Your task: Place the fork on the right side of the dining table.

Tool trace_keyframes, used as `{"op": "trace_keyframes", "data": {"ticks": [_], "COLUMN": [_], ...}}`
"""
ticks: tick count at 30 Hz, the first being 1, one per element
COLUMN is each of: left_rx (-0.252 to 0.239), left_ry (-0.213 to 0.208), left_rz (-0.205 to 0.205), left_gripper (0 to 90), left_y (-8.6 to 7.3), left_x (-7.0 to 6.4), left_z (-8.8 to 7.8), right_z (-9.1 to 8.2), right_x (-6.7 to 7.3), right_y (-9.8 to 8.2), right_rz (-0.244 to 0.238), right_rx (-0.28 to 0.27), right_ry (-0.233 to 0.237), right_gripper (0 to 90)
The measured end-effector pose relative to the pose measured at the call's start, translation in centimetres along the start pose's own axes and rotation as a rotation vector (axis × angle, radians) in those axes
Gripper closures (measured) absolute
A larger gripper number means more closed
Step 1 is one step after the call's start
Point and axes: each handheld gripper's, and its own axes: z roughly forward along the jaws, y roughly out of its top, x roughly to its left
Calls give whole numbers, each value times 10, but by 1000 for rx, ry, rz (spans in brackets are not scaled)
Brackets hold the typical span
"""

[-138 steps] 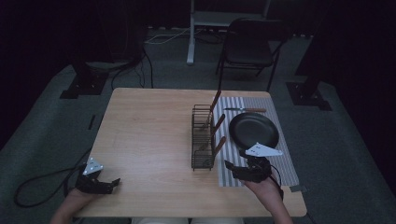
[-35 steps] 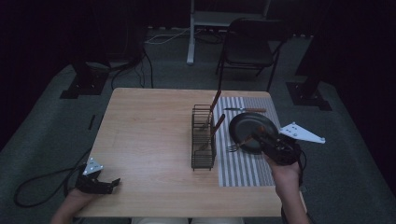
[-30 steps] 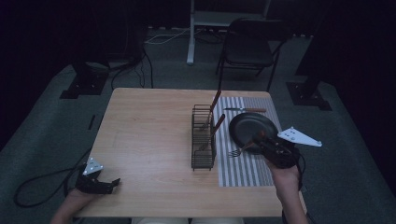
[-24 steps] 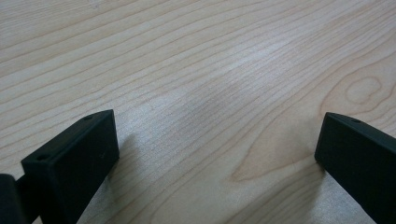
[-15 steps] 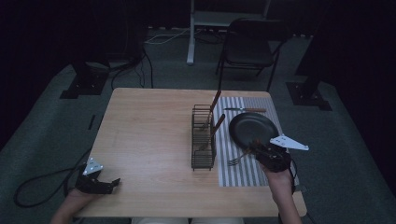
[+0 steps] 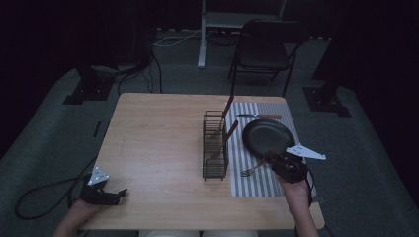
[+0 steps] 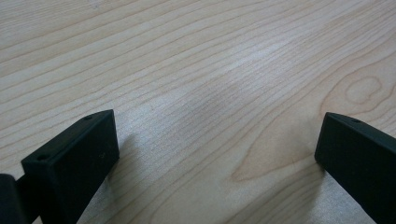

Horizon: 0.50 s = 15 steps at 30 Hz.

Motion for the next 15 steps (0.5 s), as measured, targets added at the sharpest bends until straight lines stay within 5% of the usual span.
{"op": "trace_keyframes", "data": {"ticks": [15], "left_rx": [0], "left_ry": [0], "left_rz": [0], "left_gripper": [0], "left_y": [0], "left_x": [0], "left_z": [0], "right_z": [-14], "right_x": [-32], "right_y": [-25], "right_rz": [97], "right_rx": [64], "right_ry": [-68], "right_gripper": [685]}}
